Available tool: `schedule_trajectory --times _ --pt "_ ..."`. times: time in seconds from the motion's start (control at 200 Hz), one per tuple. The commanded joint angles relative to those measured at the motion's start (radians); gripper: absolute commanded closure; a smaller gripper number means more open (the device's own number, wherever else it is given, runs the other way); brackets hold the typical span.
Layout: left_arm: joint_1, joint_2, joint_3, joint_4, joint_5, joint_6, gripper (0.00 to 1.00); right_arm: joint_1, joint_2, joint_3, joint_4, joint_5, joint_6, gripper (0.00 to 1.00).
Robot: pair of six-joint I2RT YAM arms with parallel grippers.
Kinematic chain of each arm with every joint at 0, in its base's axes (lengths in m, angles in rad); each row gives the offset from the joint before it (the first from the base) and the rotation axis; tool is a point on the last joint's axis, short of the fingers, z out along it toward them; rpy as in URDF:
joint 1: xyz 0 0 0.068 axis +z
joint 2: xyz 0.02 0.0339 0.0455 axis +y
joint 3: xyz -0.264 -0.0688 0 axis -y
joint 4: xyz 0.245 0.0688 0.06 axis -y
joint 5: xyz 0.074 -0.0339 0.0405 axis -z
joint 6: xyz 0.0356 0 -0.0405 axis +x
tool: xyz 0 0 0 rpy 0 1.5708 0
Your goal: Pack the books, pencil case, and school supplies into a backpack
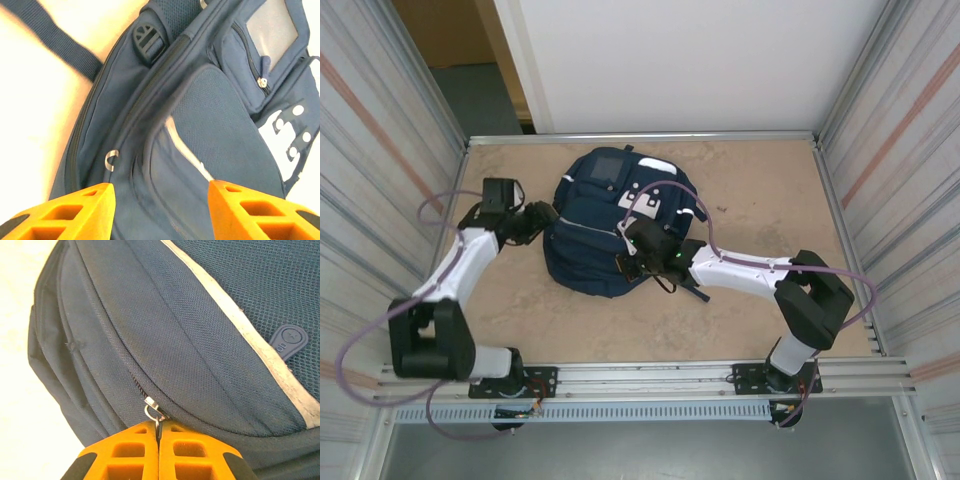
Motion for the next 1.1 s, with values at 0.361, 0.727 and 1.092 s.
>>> schedule_trajectory --times 0.361,0.727,1.092 --pt "-0.225 0.03 -0.095 0.165 -0.051 -0.298 0.48 0.047 0.037 0.021 0.134 -0.063 0.086 1.0" --pt "-0.28 0.079 -0.084 0.249 -0.109 -0.317 1.0 0.097 0.003 -0.007 0.072 0.067 0.01 1.0" --pt "-0.218 0.066 -0.081 0.231 -0.001 -0.226 1.0 -0.067 -0.1 -0.229 0.135 0.211 -0.078 1.0"
